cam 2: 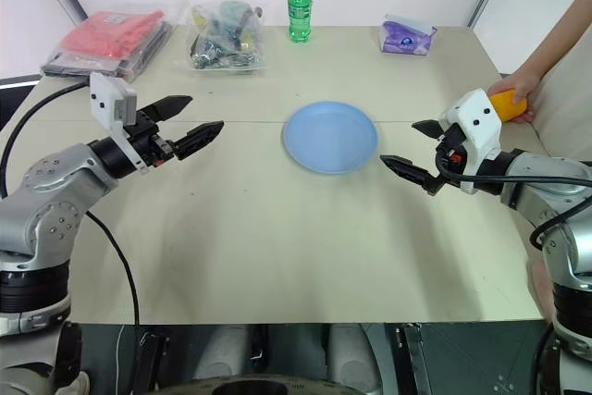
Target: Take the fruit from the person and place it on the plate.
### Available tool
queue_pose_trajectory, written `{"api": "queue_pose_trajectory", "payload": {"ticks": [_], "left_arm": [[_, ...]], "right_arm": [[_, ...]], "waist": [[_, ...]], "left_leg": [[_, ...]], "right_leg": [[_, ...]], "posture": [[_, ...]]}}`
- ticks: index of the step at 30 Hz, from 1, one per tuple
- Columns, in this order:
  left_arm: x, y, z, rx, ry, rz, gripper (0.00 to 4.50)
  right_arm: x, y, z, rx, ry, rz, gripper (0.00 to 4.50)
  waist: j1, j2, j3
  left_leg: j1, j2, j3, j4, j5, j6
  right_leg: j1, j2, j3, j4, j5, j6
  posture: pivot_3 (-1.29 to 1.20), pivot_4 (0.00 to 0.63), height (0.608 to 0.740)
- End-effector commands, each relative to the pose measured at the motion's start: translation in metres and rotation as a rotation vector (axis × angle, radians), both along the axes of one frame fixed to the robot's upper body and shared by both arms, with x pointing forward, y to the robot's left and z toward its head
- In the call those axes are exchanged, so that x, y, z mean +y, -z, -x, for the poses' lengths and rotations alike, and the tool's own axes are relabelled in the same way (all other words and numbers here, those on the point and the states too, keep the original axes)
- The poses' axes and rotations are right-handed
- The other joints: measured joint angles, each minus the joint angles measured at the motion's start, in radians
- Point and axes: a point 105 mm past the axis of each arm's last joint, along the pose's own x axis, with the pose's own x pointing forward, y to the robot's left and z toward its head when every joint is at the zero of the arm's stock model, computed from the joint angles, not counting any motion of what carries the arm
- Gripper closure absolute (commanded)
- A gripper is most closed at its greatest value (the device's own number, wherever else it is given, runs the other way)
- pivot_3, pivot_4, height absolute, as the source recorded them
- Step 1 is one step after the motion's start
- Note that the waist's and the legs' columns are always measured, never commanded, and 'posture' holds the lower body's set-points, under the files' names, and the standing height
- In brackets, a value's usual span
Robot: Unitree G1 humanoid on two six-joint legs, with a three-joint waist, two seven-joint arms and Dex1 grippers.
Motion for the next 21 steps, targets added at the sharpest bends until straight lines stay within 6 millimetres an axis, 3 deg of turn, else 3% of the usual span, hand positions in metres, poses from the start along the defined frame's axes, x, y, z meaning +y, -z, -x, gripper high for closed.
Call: {"api": "queue_pose_trajectory", "payload": {"ticks": [1,21], "left_arm": [[-0.0043,-0.0131,0.0022,-0.059,0.021,-0.008,0.00],[-0.0088,-0.0125,0.0000,-0.065,0.036,-0.006,0.00]], "right_arm": [[-0.0003,-0.0144,0.0036,-0.061,0.000,0.014,0.03],[0.0019,-0.0152,0.0037,-0.069,-0.008,0.020,0.03]], "waist": [[0.000,0.000,0.000],[-0.001,0.000,0.000]], "left_leg": [[0.000,0.000,0.000,0.000,0.000,0.000],[0.000,0.000,0.000,0.000,0.000,0.000]], "right_leg": [[0.000,0.000,0.000,0.000,0.000,0.000],[0.000,0.000,0.000,0.000,0.000,0.000]], "posture": [[0.00,0.150,0.731],[0.00,0.150,0.731]]}}
